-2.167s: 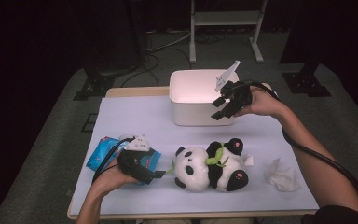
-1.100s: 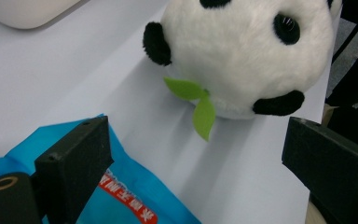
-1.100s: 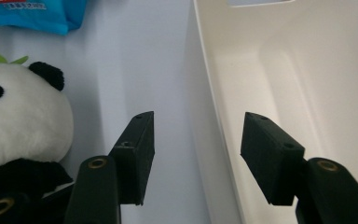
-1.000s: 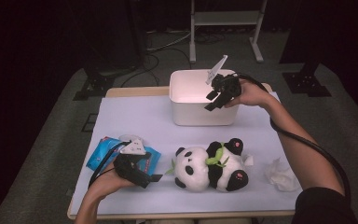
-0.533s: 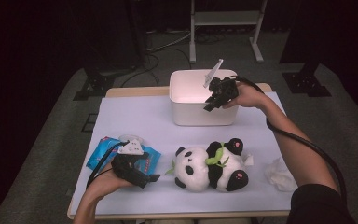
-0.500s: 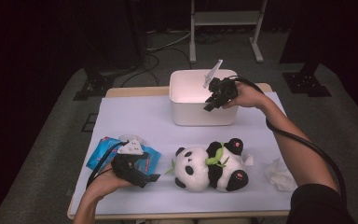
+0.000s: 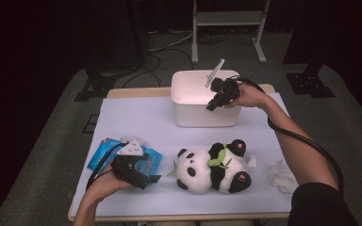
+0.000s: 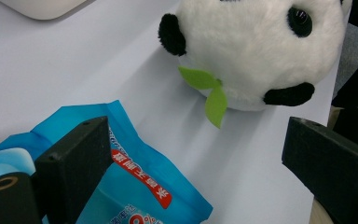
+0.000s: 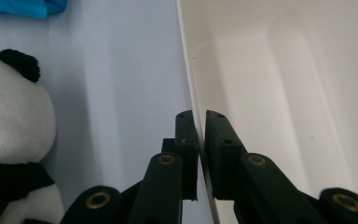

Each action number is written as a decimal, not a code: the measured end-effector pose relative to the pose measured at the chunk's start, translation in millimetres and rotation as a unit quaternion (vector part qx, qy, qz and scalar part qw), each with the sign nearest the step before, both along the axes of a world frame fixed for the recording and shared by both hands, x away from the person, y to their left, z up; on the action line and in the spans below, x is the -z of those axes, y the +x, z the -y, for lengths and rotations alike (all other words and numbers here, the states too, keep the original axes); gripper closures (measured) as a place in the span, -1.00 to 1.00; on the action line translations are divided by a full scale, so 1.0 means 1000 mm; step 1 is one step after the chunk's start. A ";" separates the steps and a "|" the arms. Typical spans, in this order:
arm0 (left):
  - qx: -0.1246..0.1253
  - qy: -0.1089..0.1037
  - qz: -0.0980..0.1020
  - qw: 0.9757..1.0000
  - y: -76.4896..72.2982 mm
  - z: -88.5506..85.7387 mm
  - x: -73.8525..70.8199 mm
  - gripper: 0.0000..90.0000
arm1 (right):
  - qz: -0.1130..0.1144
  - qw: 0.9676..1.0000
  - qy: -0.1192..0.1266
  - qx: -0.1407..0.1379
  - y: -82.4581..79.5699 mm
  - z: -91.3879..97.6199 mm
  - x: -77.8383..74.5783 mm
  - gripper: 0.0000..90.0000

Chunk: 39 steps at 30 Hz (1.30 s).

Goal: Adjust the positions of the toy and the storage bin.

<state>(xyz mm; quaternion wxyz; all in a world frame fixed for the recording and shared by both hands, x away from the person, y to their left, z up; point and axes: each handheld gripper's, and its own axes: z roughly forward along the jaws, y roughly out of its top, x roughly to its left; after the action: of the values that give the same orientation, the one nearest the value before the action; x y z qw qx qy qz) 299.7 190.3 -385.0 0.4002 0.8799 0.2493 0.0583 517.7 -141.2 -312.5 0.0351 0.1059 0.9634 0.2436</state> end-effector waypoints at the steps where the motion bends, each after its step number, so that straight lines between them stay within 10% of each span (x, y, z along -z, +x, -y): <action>1: -0.001 -0.002 0.001 1.000 0.000 0.000 0.000 -0.83 | -0.001 1.000 0.000 0.001 0.000 0.000 0.000 0.85; 39: 0.014 -0.013 0.002 1.000 0.000 0.014 0.000 -0.83 | -0.018 0.998 0.000 -0.060 -0.060 0.005 -0.001 0.92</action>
<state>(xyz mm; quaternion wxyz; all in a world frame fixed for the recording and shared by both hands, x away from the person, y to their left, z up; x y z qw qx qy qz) 299.8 176.7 -385.4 0.4131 0.8778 0.2370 0.0507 457.9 -146.1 -311.6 0.0026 0.0522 0.9685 0.2433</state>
